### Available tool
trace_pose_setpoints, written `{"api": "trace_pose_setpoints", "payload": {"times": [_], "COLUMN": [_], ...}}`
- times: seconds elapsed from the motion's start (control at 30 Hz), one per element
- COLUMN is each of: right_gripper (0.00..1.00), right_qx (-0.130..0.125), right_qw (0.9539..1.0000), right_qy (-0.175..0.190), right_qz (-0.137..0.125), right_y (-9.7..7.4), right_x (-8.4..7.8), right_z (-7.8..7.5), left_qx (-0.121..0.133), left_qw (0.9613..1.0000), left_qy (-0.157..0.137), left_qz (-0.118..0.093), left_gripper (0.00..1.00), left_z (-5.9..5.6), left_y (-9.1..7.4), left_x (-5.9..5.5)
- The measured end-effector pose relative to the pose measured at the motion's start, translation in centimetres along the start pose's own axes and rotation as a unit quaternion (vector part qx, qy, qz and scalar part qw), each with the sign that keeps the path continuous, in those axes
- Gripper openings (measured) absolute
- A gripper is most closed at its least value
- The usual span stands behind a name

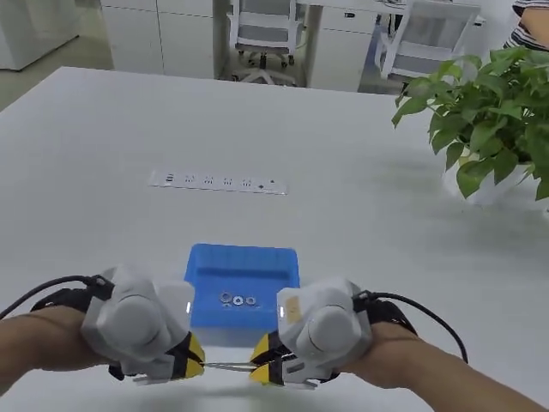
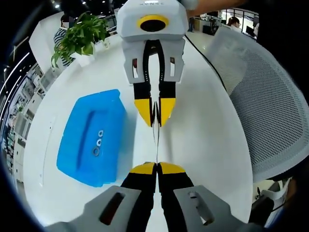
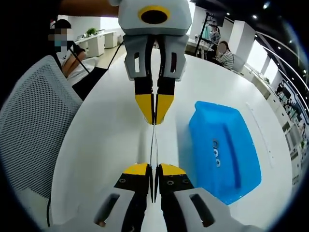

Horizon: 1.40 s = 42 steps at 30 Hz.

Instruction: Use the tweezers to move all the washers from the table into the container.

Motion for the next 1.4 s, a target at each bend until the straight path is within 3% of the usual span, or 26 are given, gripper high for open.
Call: {"api": "trace_pose_setpoints", "payload": {"times": [0.9,1.2,1.4], "right_gripper": [0.10,0.12,0.12], "right_qx": [0.015,0.018,0.021], "right_qw": [0.9997,0.9997,0.9995], "right_qy": [0.000,0.014,0.016], "right_qz": [0.020,0.013,0.016], "right_y": [1.2,1.2,1.2], "right_x": [-0.9,-1.0,-1.0], "right_z": [0.6,0.8,0.8], "left_qx": [-0.025,-0.037,-0.040], "left_qw": [0.9995,0.9987,0.9986], "left_qy": [0.000,-0.001,-0.007], "left_qz": [0.022,0.035,0.032], "left_gripper": [0.05,0.06,0.06], "left_z": [-0.6,-1.0,-1.0], "left_y": [1.4,2.1,2.0], "left_x": [-0.4,-0.8,-0.8]}}
Point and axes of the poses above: the centre of the closed fingertips' face, and the gripper's own axes: y roughly forward along the fingers, z roughly to its left, x roughly out of its top, the point moved 9 cm from there along -y, roughly backward along the fingers
